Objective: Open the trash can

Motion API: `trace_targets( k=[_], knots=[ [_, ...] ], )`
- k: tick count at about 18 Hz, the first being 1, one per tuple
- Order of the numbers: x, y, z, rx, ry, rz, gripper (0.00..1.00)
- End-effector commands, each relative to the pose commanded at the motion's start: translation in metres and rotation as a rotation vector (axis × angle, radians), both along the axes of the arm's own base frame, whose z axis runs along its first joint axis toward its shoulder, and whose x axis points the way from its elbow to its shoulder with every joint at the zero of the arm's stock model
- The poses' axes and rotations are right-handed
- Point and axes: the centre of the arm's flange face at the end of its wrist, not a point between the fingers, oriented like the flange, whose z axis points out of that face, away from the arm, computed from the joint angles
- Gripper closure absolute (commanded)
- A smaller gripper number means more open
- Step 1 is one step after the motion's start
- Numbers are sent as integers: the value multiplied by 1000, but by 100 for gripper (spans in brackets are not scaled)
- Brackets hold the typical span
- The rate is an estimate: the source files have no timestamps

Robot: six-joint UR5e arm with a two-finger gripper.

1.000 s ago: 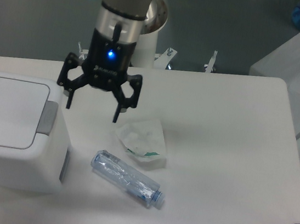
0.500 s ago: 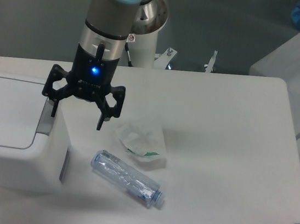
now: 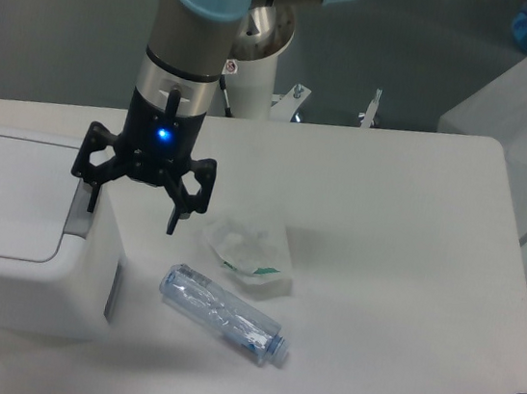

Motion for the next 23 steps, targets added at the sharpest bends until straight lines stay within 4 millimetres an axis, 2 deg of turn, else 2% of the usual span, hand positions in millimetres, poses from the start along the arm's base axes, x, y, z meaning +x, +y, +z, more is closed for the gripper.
trace_targets(
  k=[23],
  knots=[
    [-3,3,-9,-12,-10,0,0]
  ],
)
